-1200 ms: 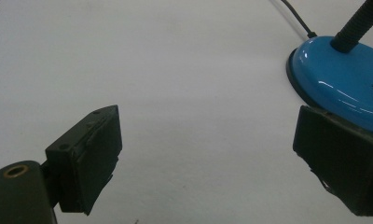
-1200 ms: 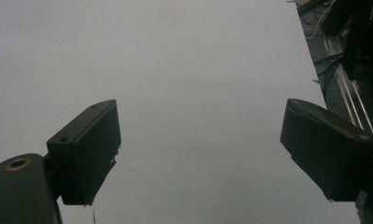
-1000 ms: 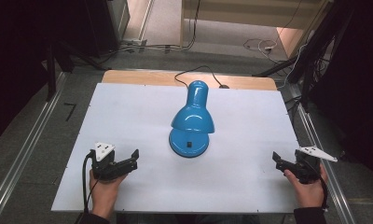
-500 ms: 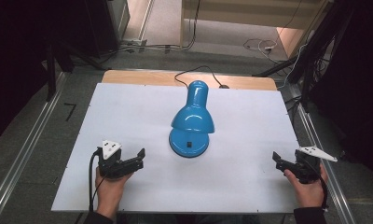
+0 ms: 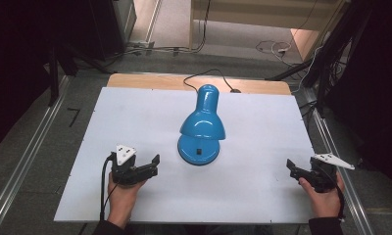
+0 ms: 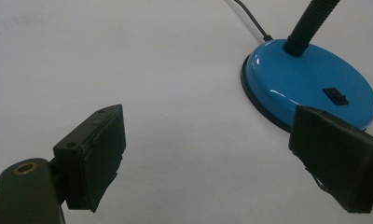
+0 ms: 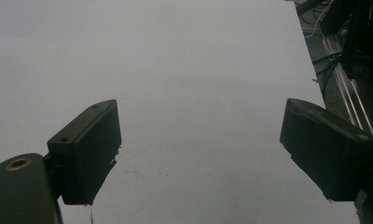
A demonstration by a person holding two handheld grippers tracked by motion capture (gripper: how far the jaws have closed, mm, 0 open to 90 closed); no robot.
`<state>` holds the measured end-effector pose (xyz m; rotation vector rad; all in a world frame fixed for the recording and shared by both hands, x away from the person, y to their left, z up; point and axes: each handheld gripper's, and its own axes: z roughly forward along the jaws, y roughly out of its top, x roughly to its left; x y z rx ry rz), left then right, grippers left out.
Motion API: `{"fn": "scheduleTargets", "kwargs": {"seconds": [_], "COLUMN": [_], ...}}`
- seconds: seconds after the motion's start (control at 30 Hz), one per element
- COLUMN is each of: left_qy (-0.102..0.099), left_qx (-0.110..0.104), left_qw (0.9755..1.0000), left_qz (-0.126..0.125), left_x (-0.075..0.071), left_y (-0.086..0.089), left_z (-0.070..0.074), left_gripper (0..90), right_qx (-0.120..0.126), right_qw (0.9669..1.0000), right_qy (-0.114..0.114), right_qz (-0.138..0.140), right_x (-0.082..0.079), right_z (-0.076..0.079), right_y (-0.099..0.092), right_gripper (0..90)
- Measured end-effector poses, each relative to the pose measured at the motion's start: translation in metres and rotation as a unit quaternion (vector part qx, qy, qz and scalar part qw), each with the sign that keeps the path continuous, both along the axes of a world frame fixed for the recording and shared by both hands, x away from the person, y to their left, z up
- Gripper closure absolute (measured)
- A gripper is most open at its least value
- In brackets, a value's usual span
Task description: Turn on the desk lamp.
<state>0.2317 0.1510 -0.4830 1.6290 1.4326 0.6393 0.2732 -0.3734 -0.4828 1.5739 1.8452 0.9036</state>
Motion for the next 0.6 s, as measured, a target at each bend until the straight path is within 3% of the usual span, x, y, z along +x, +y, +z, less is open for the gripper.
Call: {"fn": "scheduleTargets", "kwargs": {"seconds": [0.6], "left_qy": [0.0], "left_qx": [-0.002], "left_qw": [0.9997], "left_qz": [-0.023], "left_x": [0.012], "left_y": [-0.023], "left_z": [0.001], "left_gripper": [13.2], "right_qx": [0.002], "right_qw": [1.0], "right_qy": [0.001], "right_qz": [-0.001], "right_x": [0.0], "right_z": [0.0], "right_y": [-0.001], "right_gripper": [11.2]}}
